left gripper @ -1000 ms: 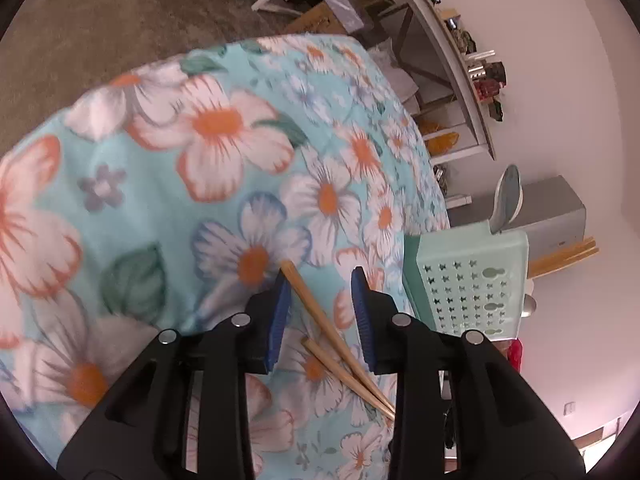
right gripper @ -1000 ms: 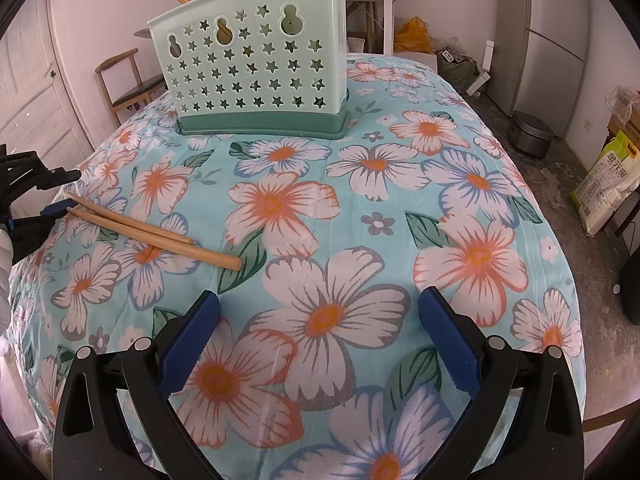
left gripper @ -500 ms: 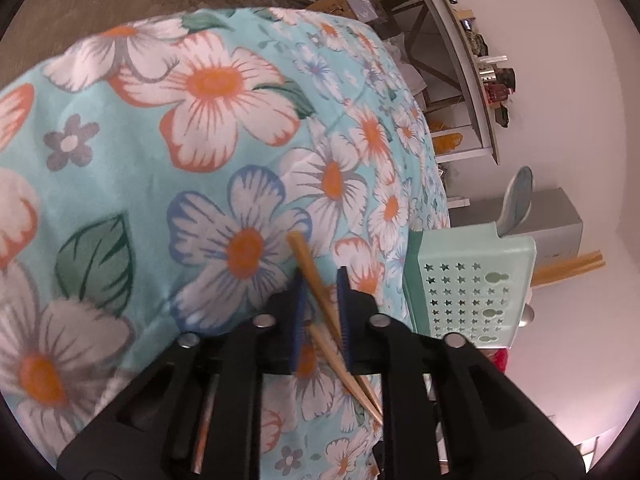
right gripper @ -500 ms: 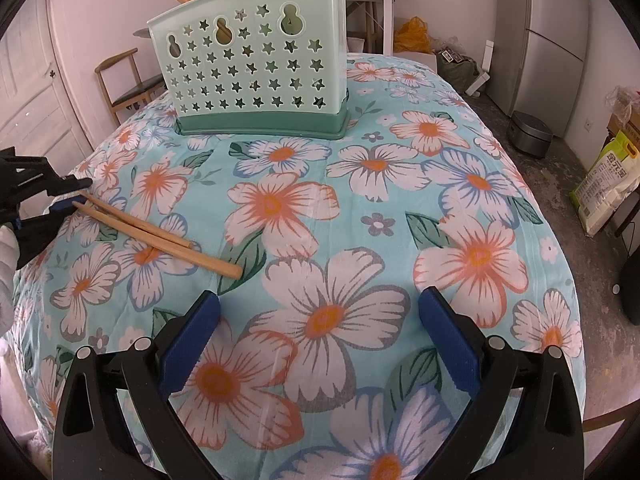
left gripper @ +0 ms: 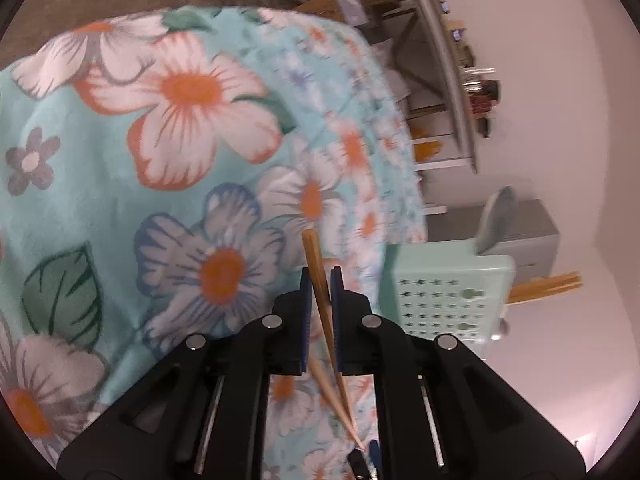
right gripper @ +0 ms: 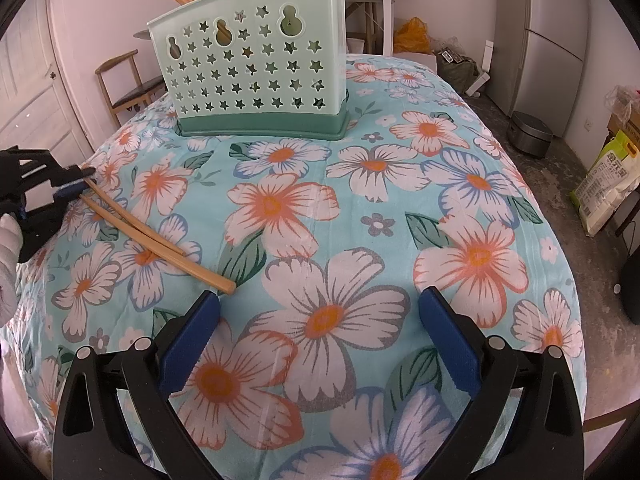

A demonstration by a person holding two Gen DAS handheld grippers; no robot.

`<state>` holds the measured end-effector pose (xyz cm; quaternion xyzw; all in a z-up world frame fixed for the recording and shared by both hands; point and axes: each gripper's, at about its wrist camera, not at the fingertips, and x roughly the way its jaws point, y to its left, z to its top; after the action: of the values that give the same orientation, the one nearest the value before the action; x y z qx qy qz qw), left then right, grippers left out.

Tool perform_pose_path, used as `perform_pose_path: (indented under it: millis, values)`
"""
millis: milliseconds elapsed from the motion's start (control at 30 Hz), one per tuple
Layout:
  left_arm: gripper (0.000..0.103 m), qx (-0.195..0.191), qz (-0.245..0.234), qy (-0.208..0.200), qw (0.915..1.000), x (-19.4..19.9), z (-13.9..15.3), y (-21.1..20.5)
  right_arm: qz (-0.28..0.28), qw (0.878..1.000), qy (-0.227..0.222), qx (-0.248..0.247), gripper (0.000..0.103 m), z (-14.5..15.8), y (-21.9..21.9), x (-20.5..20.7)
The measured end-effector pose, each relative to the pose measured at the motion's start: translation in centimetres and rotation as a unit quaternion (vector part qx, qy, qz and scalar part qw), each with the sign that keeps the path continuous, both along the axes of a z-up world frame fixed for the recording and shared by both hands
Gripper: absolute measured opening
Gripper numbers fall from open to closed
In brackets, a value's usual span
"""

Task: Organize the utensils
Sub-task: 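Grasp the wooden chopsticks with the left tool, then grasp a chopstick with the right tool beside the left tool's fingers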

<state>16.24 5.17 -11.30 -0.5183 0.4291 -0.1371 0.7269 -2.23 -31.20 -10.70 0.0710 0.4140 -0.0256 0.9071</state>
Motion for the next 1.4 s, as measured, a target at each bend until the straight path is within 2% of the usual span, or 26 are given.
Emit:
perform_pose_path:
  millis: [133,267,400,567,700,800,833,933,1100,1167,1200,1267,1400]
  values:
    - [0.006,0.003,-0.004,-0.064,0.9979,-1.0,2.7,0.2,0.000,1.000,-0.001,0.001,0.097,0.0,-0.2,0.0]
    - [0.006,0.050,-0.018,-0.152,0.9869,-2.8,7.5,0.3,-0.001,1.000,-0.002,0.001,0.097,0.0,0.0,0.0]
    - [0.006,0.130,-0.035,-0.224,0.9653,-5.3,11.9,0.1,-0.001,1.000,-0.001,0.001,0.097,0.0,-0.1,0.0]
    - [0.006,0.213,-0.063,-0.293,0.9298,-9.2,17.5,0.1,-0.001,1.000,-0.001,0.001,0.097,0.0,-0.1,0.1]
    - [0.006,0.279,-0.075,-0.315,0.9041,-11.3,20.6,0.5,-0.001,1.000,-0.001,0.000,0.097,0.0,0.0,0.1]
    - [0.006,0.322,-0.080,-0.316,0.8889,-12.3,20.8,0.3,-0.001,1.000,-0.001,0.000,0.097,0.0,-0.1,0.1]
    - [0.006,0.331,-0.085,-0.311,0.8866,-12.3,20.4,0.2,-0.001,1.000,-0.001,0.000,0.097,0.0,-0.1,0.1]
    - [0.006,0.321,-0.092,-0.296,0.8951,-12.2,19.0,0.1,0.000,1.000,0.001,-0.003,0.097,0.1,0.0,0.2]
    - [0.006,0.326,-0.100,-0.305,0.8891,-12.4,18.6,-0.6,0.026,1.000,0.009,-0.011,0.097,0.8,0.5,0.2]
    - [0.006,0.326,-0.102,-0.312,0.8866,-12.5,18.6,-0.7,0.048,0.999,-0.002,-0.006,0.087,1.6,1.3,0.2]
    - [0.006,0.326,-0.102,-0.314,0.8859,-12.5,18.6,-0.7,0.059,0.998,-0.008,-0.005,0.085,2.0,1.8,0.3]
    - [0.006,0.323,-0.102,-0.311,0.8879,-12.4,18.4,-0.6,0.091,0.995,-0.031,-0.015,0.075,3.5,3.2,0.7]
    - [0.006,0.317,-0.099,-0.306,0.8923,-12.5,18.4,0.2,0.158,0.985,-0.061,-0.028,0.063,5.9,6.1,2.2]
